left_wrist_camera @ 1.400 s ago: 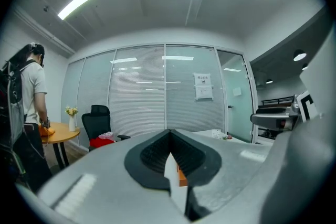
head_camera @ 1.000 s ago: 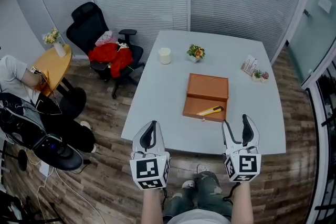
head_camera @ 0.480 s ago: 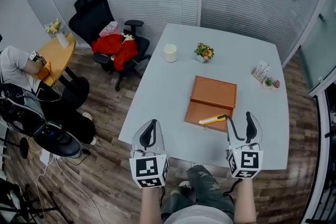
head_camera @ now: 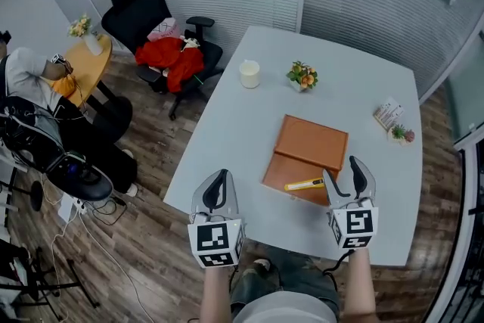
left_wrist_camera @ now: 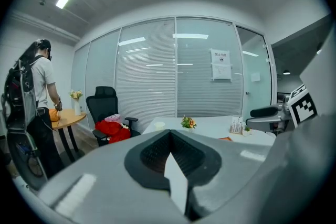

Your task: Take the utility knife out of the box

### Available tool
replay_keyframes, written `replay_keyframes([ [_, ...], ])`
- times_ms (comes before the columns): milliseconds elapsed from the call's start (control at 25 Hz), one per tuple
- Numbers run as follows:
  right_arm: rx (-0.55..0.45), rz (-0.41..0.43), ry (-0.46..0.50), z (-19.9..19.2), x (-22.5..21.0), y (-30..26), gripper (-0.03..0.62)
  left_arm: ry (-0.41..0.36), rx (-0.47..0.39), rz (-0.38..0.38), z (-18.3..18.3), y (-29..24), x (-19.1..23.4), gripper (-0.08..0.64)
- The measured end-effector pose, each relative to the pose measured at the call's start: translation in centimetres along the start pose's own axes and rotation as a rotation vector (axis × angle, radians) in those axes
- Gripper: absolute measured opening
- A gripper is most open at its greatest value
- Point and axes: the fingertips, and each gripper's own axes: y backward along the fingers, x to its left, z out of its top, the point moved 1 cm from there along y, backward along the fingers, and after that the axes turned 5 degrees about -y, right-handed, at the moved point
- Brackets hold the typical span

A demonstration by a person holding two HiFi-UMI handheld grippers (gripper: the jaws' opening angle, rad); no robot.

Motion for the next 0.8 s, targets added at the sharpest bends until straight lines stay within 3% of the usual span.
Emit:
replay_keyframes([
  [360,0.134,0.109,0.056,-3.9,-0.5,-3.5,0.284,0.009,0.063,0.024,-1.7,-2.4,-0.5,0.000],
  [800,0.382,0.304,0.271,-9.5,1.3,-5.8,0.271,0.021,0.125,0.033,-3.8,-4.1,-1.1,0.000],
])
